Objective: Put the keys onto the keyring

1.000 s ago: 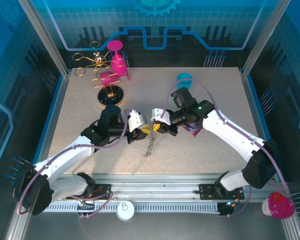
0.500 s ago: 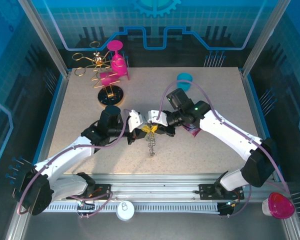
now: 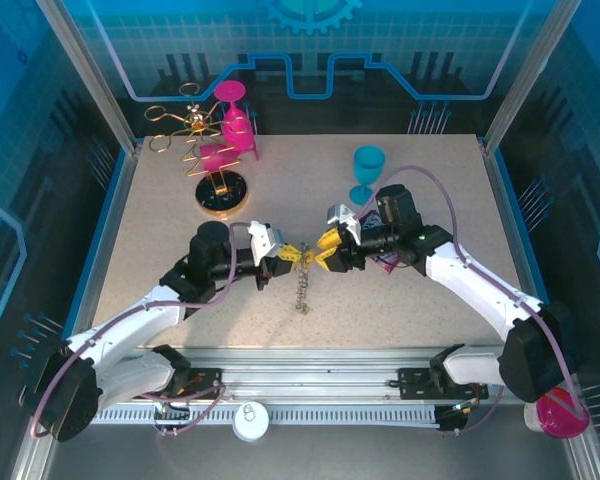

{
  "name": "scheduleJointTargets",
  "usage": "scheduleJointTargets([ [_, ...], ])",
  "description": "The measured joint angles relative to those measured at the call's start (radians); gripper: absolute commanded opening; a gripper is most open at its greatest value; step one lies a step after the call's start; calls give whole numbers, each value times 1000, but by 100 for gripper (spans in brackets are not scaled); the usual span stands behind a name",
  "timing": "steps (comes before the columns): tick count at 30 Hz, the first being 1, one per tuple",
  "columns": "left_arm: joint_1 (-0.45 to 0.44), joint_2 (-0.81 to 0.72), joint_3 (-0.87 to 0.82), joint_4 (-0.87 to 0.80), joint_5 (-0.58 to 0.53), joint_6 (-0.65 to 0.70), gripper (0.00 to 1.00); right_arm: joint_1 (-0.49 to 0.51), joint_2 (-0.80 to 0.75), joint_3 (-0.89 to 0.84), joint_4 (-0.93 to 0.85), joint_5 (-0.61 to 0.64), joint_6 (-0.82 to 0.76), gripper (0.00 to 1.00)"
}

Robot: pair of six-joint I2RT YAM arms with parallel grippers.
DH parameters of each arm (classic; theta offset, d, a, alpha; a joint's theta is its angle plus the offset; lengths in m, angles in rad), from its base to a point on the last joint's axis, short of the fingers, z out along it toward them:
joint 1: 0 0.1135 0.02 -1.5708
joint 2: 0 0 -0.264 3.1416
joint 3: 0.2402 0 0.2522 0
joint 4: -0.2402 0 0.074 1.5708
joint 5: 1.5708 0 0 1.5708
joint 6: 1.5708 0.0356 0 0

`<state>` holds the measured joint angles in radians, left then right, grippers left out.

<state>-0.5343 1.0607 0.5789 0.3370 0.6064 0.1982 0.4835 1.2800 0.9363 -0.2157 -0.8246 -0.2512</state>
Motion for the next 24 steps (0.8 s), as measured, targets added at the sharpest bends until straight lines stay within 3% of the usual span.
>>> scheduleJointTargets([
  [6,0,15,-61,157,1,-74,0,0,-31,-39,103,-42,42,37],
  [16,0,53,-66,315,35,-174,0,25,-14,33,65,-66,14,37],
  [24,0,111,-83,491,62,-280,0,34,-12,34,54,-21,-3,27],
])
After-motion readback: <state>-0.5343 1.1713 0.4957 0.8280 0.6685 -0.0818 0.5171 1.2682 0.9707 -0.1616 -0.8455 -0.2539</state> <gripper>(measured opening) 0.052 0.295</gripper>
